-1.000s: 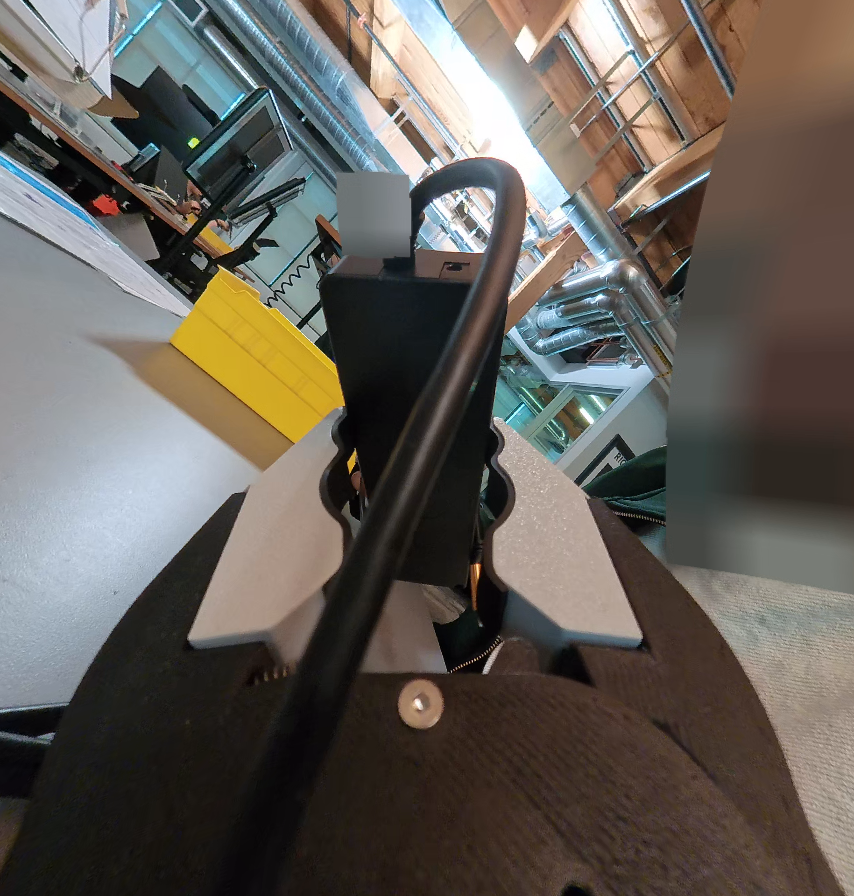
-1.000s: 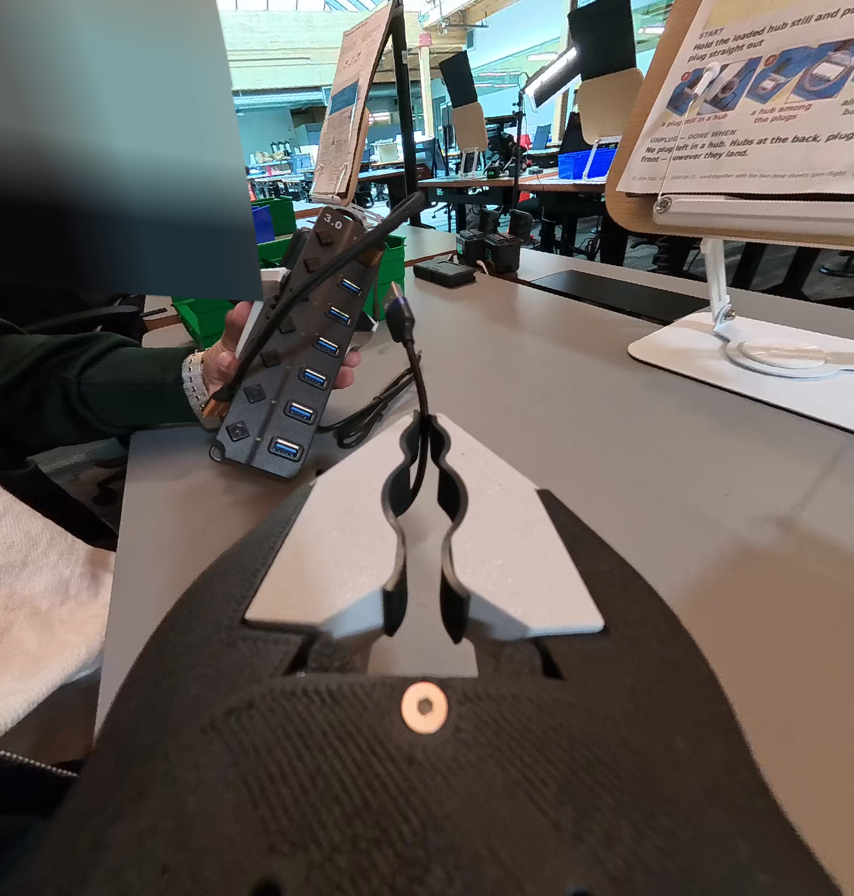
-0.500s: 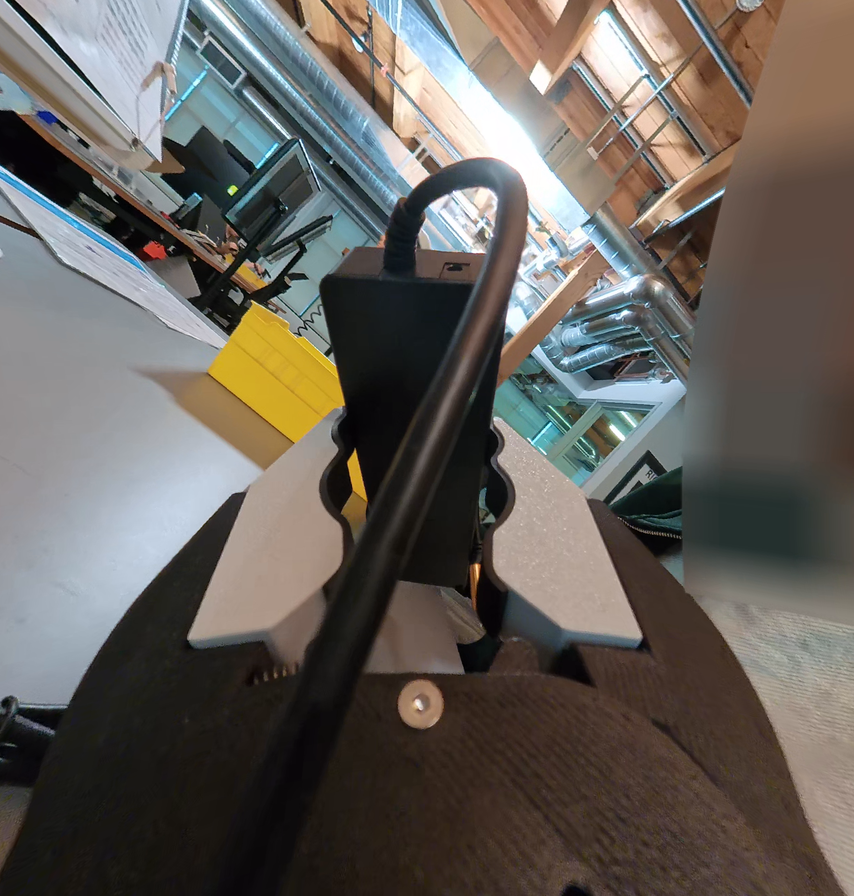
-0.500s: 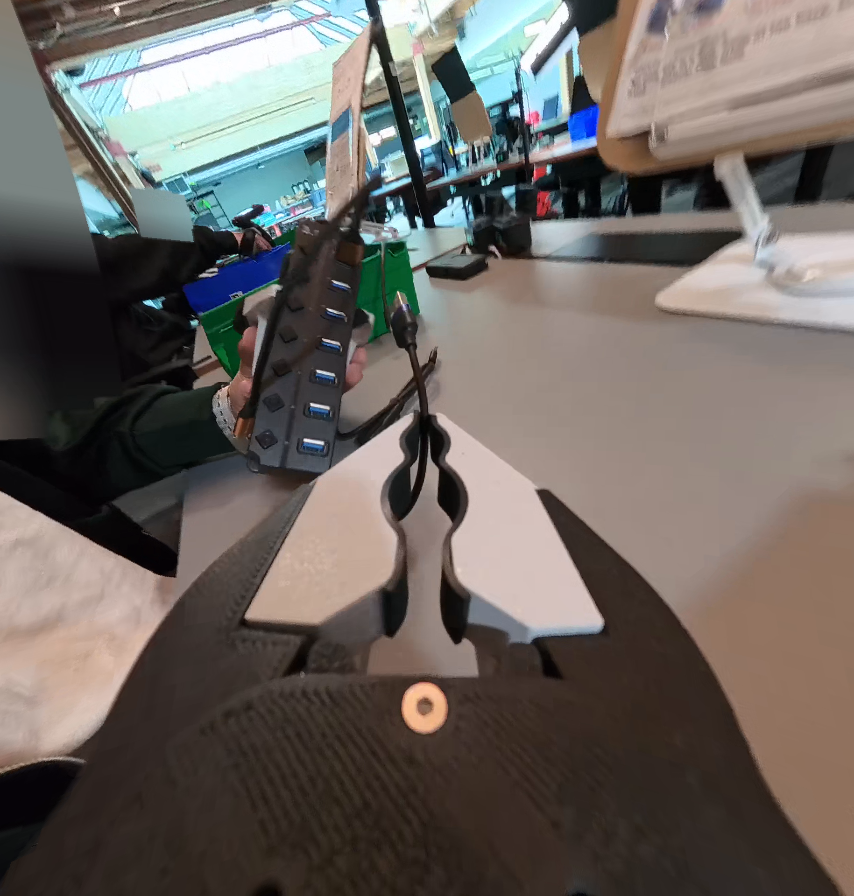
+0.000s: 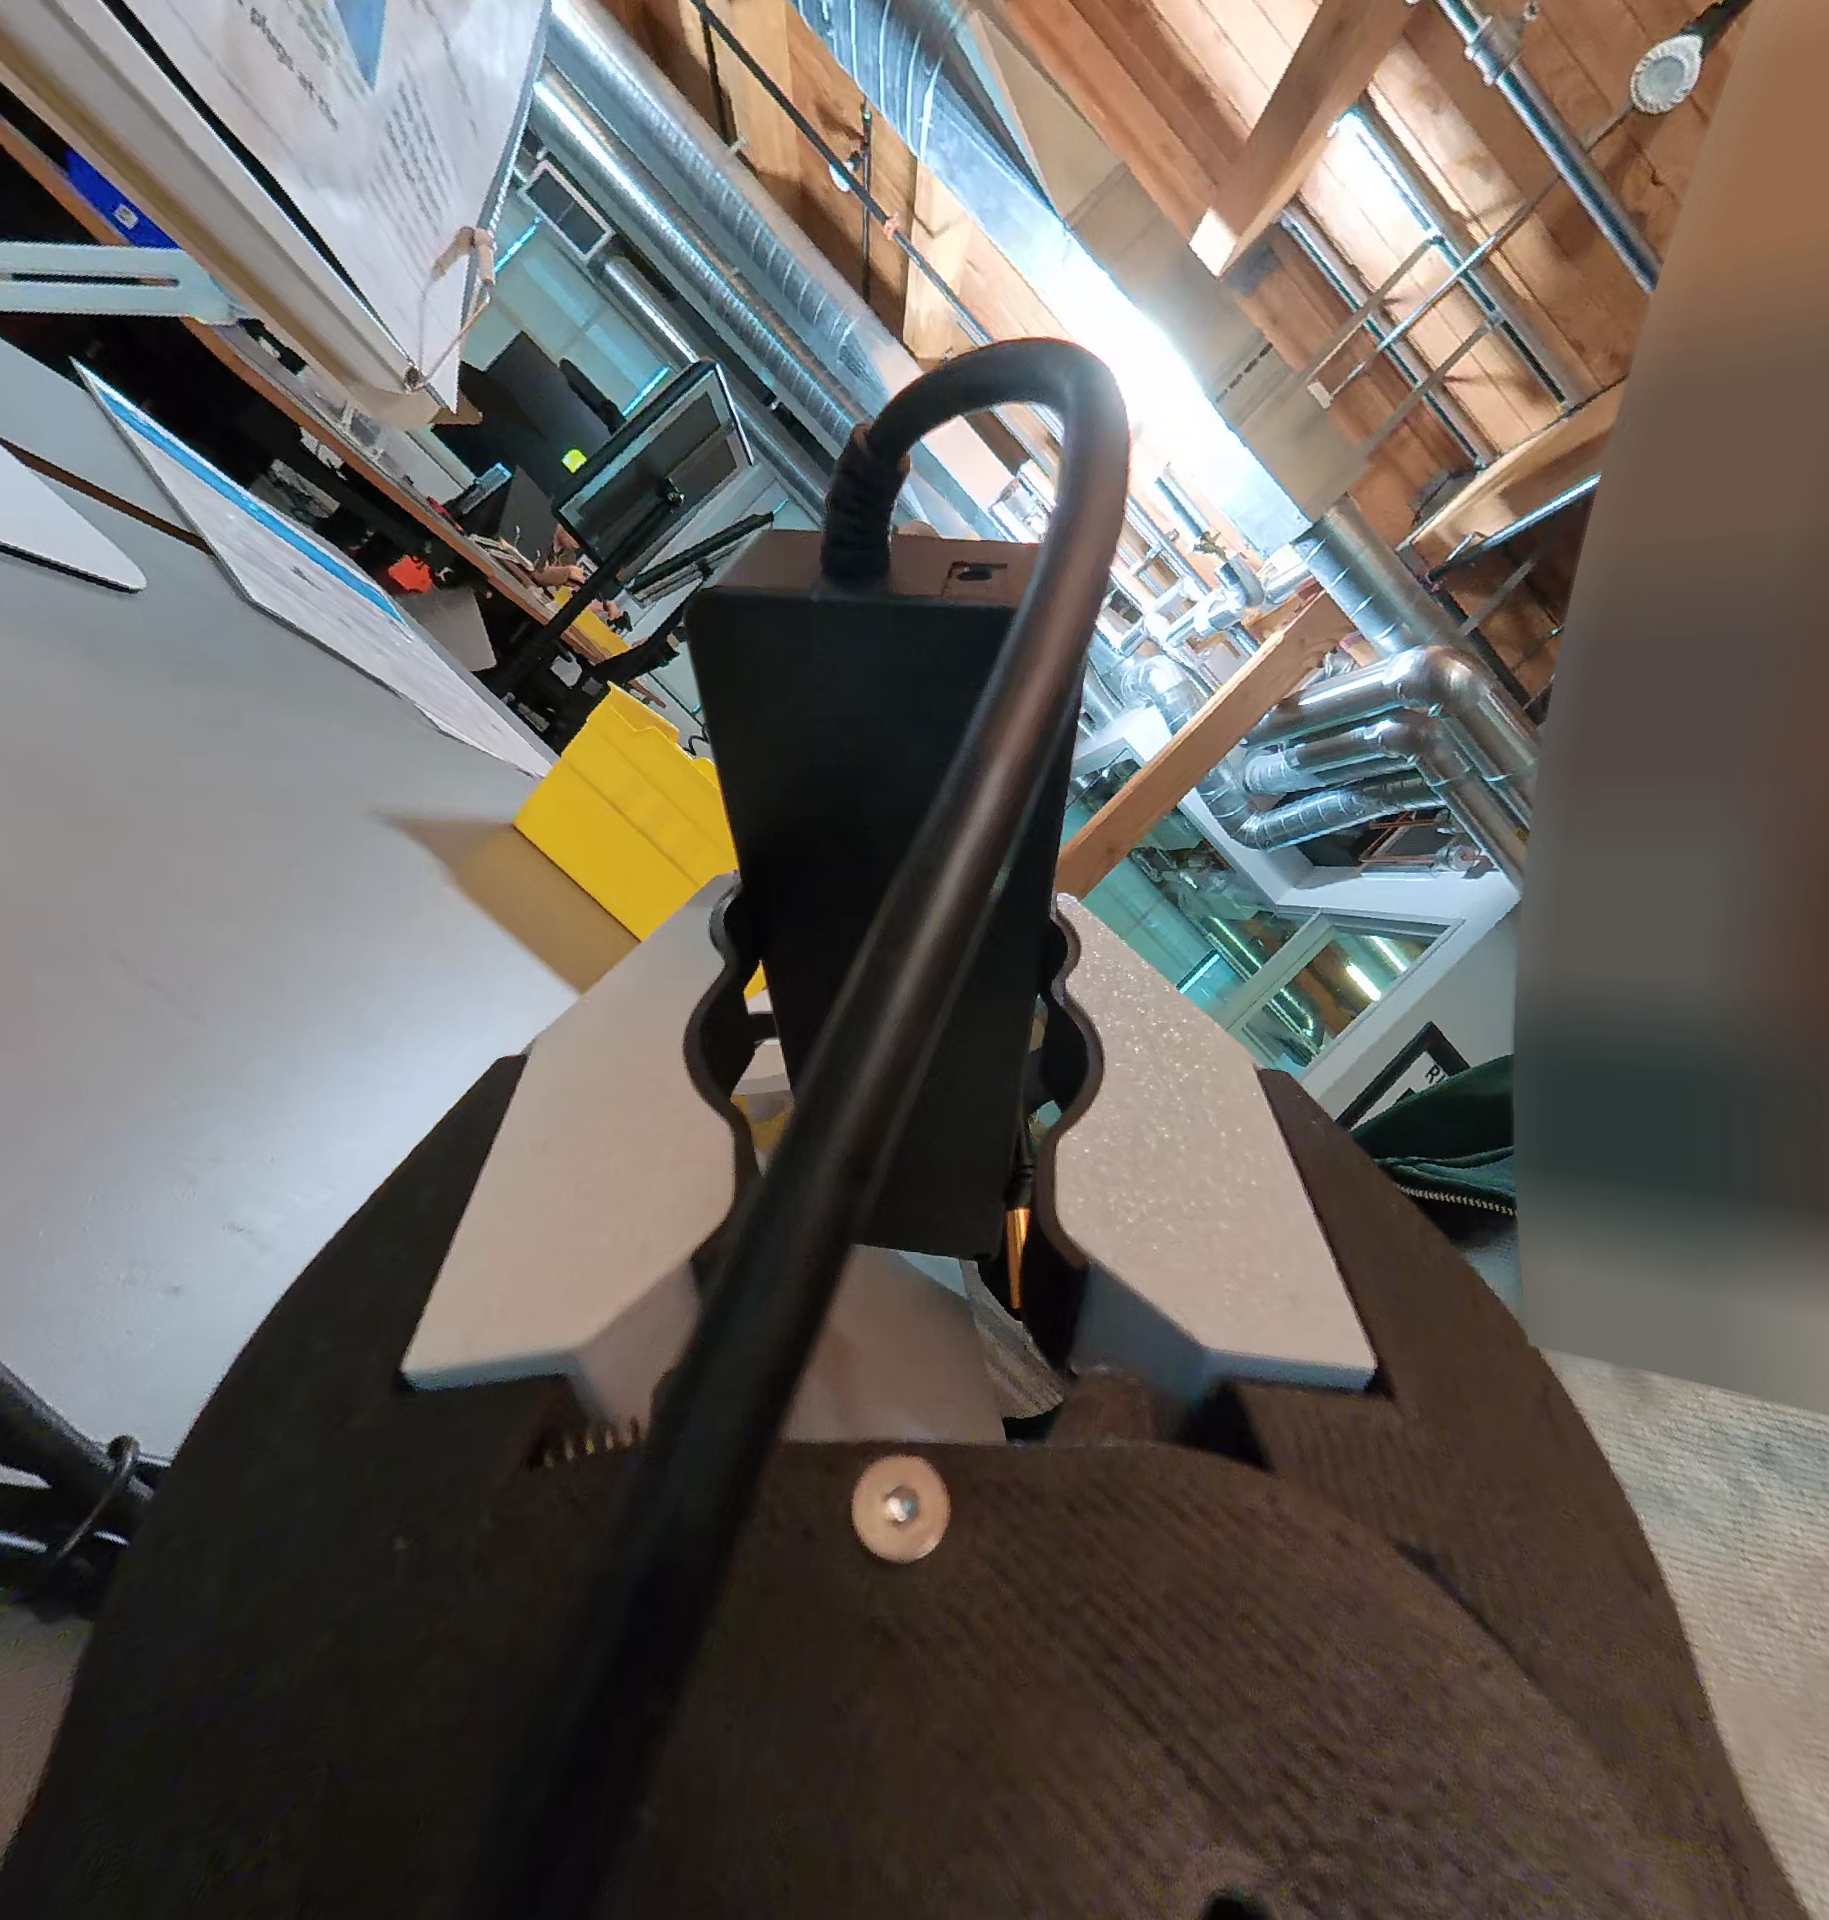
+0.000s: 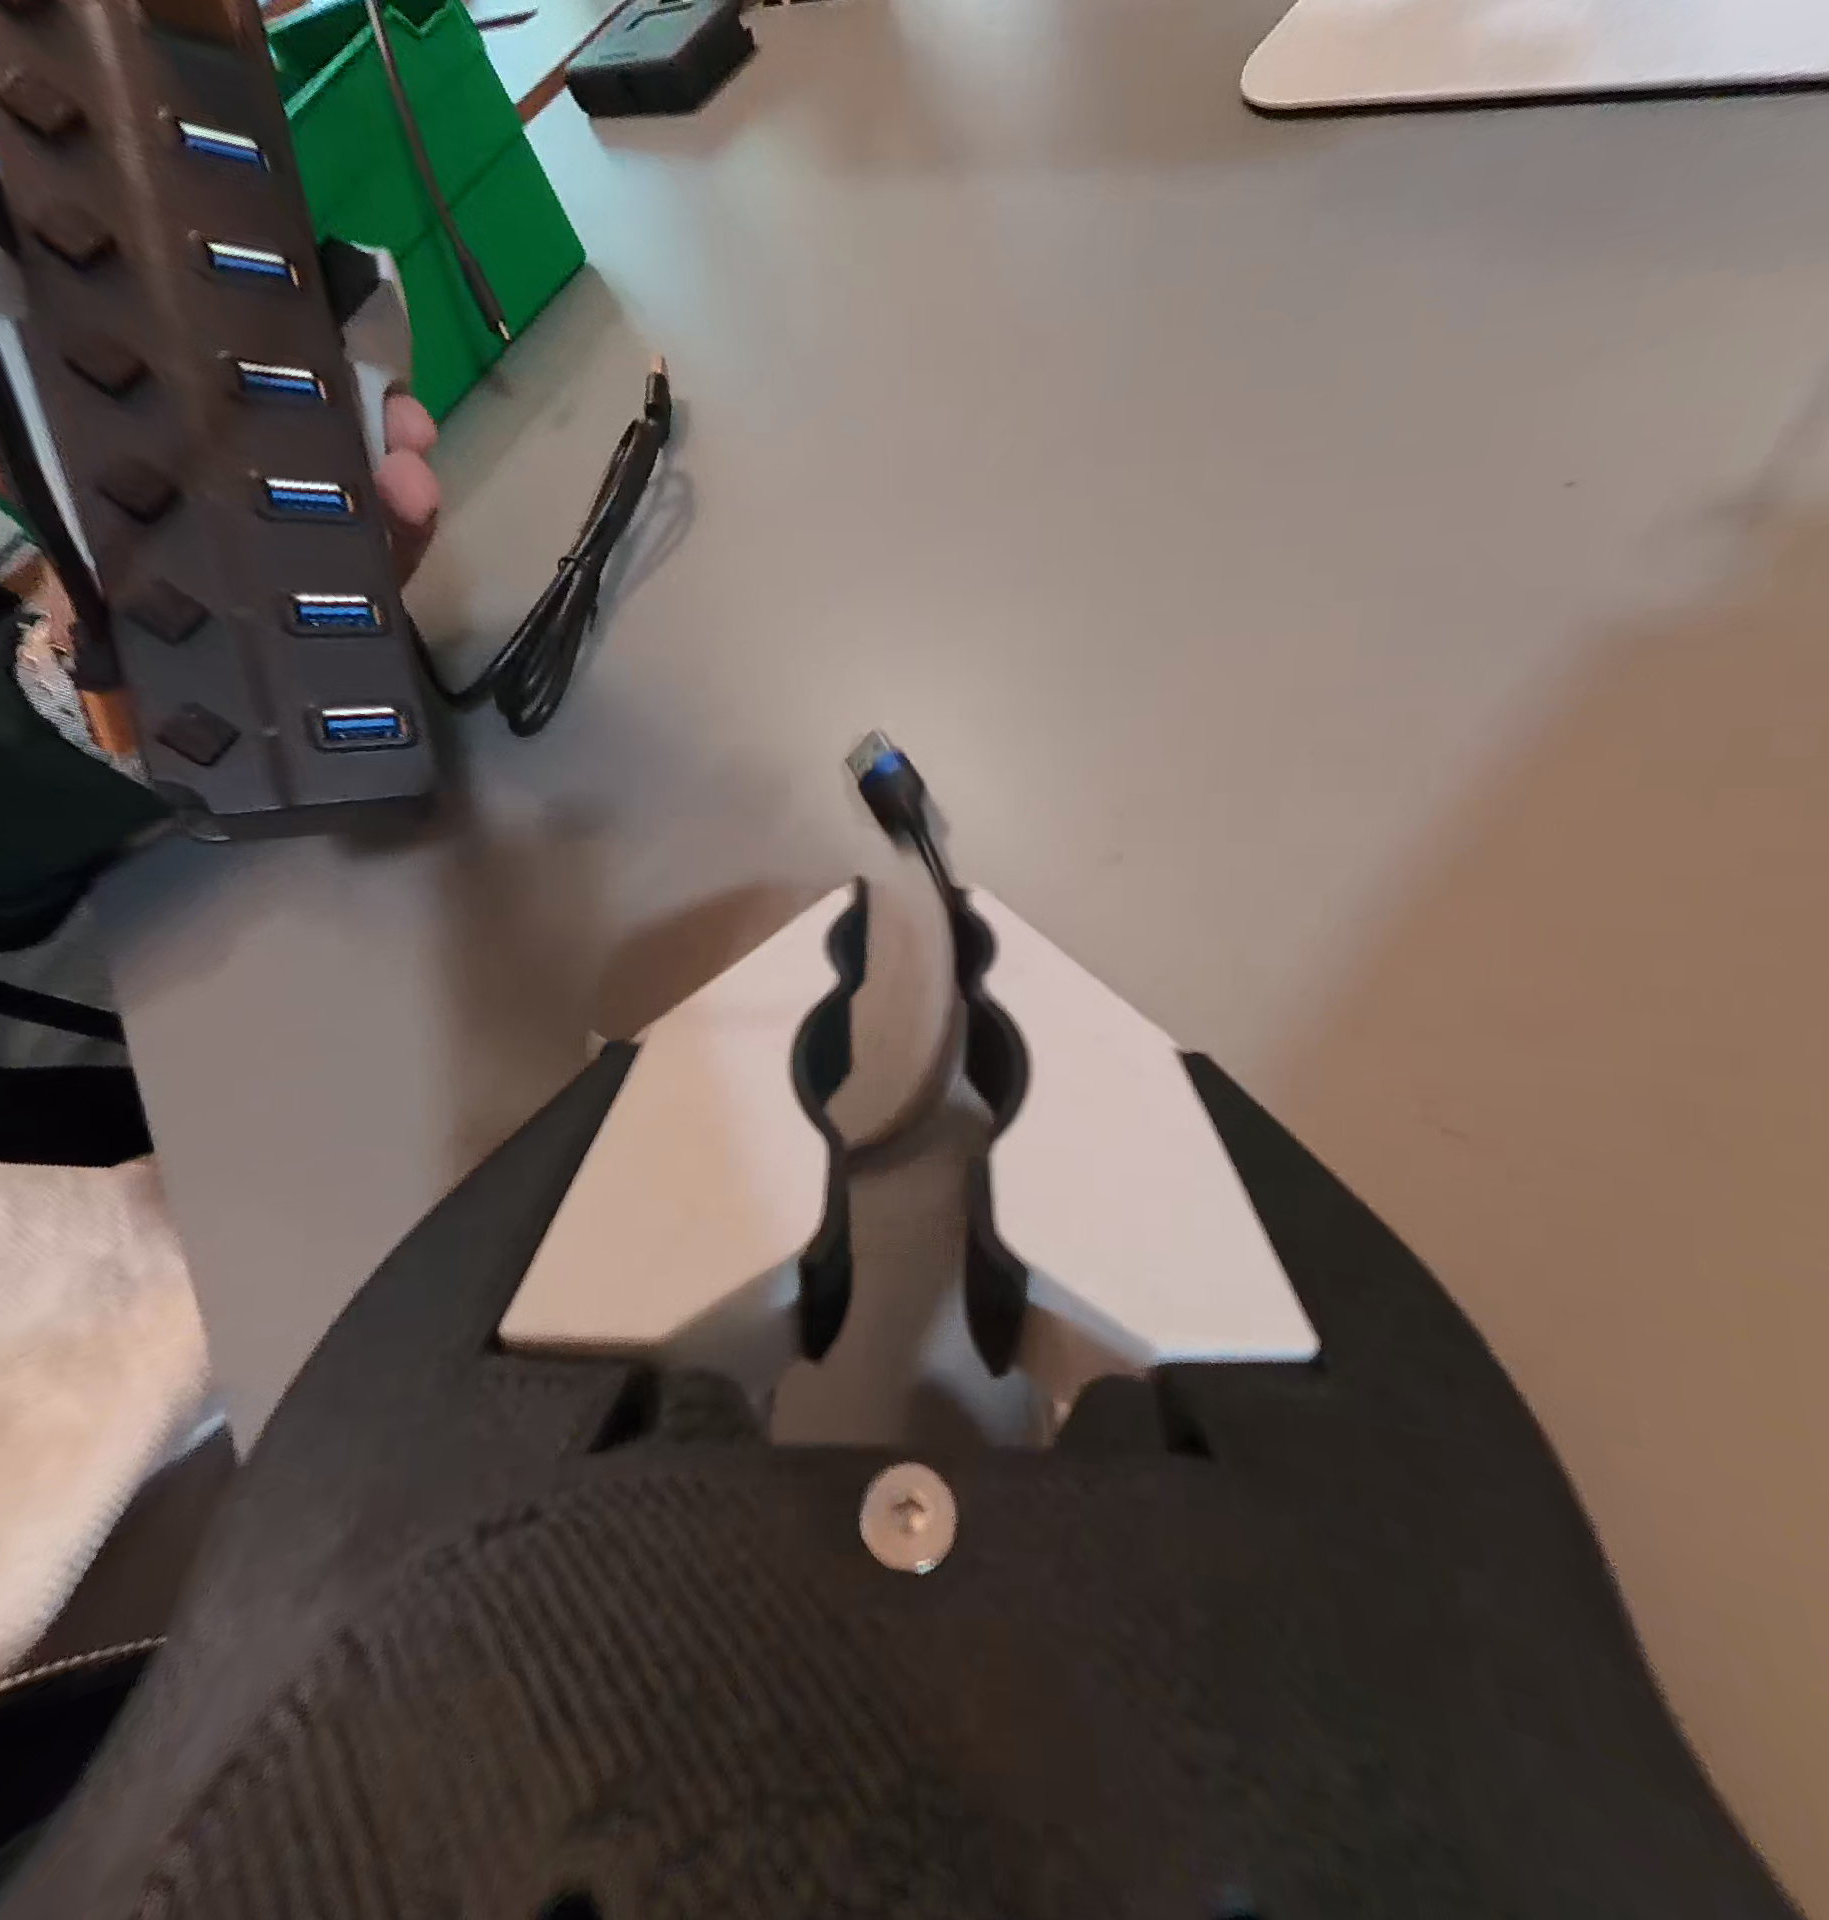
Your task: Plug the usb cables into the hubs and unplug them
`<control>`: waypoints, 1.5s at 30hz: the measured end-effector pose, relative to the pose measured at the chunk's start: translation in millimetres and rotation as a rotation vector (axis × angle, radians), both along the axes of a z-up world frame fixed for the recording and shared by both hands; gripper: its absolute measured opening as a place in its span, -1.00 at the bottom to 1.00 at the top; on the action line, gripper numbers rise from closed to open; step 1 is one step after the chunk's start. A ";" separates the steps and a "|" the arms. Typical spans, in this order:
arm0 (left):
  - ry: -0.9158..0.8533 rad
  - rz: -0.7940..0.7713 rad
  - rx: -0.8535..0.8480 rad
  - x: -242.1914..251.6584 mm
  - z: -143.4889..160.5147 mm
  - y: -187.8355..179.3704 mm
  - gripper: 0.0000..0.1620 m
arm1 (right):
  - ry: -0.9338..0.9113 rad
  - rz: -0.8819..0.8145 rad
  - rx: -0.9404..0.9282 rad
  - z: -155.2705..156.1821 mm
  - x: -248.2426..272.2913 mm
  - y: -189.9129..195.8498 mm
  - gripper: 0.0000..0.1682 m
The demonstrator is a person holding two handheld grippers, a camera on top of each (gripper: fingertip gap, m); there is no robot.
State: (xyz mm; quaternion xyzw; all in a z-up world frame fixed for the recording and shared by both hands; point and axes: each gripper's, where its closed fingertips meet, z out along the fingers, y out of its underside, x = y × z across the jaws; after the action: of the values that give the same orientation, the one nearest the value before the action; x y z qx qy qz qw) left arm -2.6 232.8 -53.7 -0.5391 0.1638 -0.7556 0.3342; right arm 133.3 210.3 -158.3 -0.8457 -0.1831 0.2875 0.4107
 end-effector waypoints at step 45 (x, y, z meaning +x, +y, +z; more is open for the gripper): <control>0.400 0.181 0.688 27.9 -18.5 -37.5 -0.36 | -0.052 0.314 0.336 86.4 -51.5 -44.9 -0.99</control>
State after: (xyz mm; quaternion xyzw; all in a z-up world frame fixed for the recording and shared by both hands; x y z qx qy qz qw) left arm 25.2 195.4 -72.2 -0.5445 0.4208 -0.5043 0.5217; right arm 81.8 165.4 -71.9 -0.7336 -0.3682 0.2916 0.4911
